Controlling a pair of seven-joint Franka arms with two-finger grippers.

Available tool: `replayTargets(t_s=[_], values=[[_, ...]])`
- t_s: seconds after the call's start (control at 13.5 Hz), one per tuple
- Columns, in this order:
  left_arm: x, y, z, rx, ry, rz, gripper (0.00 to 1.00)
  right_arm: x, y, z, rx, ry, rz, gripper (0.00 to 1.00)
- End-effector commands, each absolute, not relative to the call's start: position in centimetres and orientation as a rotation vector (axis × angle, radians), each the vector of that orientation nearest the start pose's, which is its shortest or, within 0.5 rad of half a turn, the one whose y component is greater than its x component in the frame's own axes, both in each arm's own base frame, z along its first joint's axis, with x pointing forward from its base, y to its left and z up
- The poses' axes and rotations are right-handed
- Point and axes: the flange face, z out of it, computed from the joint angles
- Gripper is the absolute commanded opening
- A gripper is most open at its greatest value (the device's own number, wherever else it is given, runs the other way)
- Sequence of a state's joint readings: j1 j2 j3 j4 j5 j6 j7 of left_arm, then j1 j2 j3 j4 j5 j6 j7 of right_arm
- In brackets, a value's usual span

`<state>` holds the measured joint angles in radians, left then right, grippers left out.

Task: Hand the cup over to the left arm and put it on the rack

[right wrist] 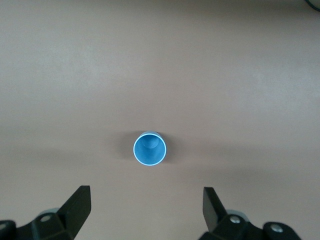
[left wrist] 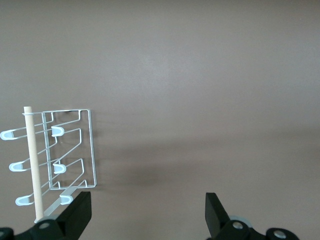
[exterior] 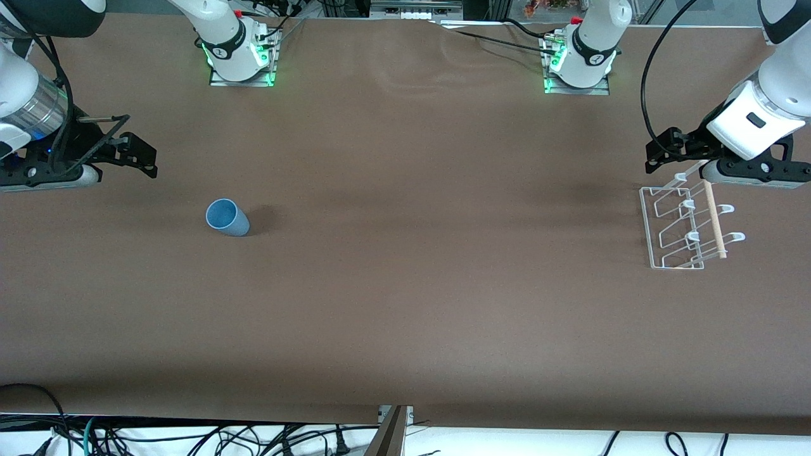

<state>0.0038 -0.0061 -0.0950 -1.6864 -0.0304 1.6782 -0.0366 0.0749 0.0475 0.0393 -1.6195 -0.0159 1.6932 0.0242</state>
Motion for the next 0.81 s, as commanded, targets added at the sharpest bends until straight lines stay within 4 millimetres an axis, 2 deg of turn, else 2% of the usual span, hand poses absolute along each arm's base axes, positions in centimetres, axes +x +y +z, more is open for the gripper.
replayTargets(t_s=[0.0, 0.37, 0.74], values=[[55.82, -5.23, 58.93, -3.157, 0.082, 0.011, 1.00, 57.07, 6.44, 59.21, -3.156, -0.141, -0.043, 0.99], [55.82, -5.23, 58.93, -3.157, 0.080, 0.011, 1.00, 57.17, 6.71, 59.69, -3.155, -0.146, -0.058, 0.99], [55.82, -5.23, 58.93, -3.157, 0.080, 0.011, 1.00, 57.54, 6.14, 58.97, -3.155, -0.134, -0.036, 0.99]])
